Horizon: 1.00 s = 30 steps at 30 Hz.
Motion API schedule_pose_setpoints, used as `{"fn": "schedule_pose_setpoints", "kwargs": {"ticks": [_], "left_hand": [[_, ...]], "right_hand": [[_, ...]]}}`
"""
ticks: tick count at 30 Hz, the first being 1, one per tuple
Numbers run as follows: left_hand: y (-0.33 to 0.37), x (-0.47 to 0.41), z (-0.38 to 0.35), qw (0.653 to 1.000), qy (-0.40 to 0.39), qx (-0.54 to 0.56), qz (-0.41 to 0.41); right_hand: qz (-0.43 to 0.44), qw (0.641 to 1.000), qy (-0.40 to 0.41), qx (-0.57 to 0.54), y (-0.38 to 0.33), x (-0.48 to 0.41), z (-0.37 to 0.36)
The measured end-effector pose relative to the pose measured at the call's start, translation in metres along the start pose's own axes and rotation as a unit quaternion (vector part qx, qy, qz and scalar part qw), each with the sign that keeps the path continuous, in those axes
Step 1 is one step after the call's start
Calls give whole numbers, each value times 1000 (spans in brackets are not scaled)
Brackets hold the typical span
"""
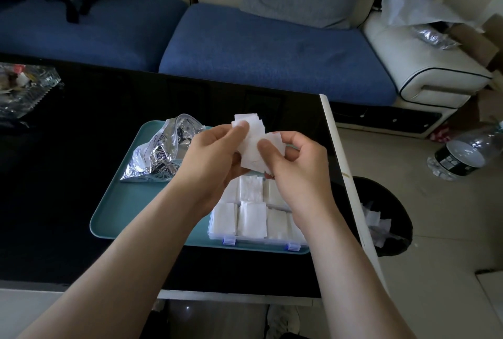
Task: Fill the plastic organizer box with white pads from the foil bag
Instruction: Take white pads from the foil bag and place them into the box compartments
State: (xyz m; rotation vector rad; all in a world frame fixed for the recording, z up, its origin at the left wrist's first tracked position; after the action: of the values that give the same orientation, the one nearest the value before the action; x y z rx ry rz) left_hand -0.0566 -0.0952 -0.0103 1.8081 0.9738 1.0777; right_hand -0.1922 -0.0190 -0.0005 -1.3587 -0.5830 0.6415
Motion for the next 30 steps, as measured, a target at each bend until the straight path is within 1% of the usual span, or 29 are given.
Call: {"fn": "schedule_pose_setpoints", "kwargs": {"ticks": [2, 5, 7, 9, 11, 14, 17, 21, 23, 27, 30], "left_hand": [[1, -1, 4, 1000, 17, -16, -11], [1, -5, 16, 997, 73, -15, -18], [2, -8, 23, 994, 103, -20, -24], [1, -10, 28, 992, 118, -22, -21], [-1, -10, 28, 993, 112, -30, -9], [-5, -6, 17, 998, 53, -32, 14], [-7, -3, 8, 999, 12, 0, 30], [-7, -1, 6, 999, 10, 25, 44], [-5, -1, 7, 999, 17, -7, 31], [1, -2, 9, 998, 16, -56, 0], [2, 0, 8, 999, 16, -44, 5]], "right_hand": [[20, 999, 4, 26, -1, 0, -1], [35, 998, 16, 53, -2, 1, 2], [21, 999, 26, 24, -1, 0, 6], [-16, 999, 25, -41, 0, 0, 7], [-29, 997, 19, -71, 0, 0, 6], [-28, 996, 35, -71, 2, 0, 5], [-29, 997, 53, -56, 6, -2, 5], [-9, 996, 70, -48, 4, -3, 6], [18, 997, 70, -34, -1, -3, 8], [112, 990, 74, 50, -14, -2, 10], [117, 988, 80, 58, -15, 0, 9]]}}
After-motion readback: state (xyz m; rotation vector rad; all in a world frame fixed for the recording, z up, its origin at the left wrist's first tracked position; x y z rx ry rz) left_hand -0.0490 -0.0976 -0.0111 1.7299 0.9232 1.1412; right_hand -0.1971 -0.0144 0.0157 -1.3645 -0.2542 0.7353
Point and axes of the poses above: each hand's wrist, its own x-axis away from the middle knuckle, its own z-axis out of the back of the hand, y = z × x, the point moved 8 cm from there along -x, towards the middle knuckle, and after that the axes turned 8 degrees about y, right-handed, at the moved point
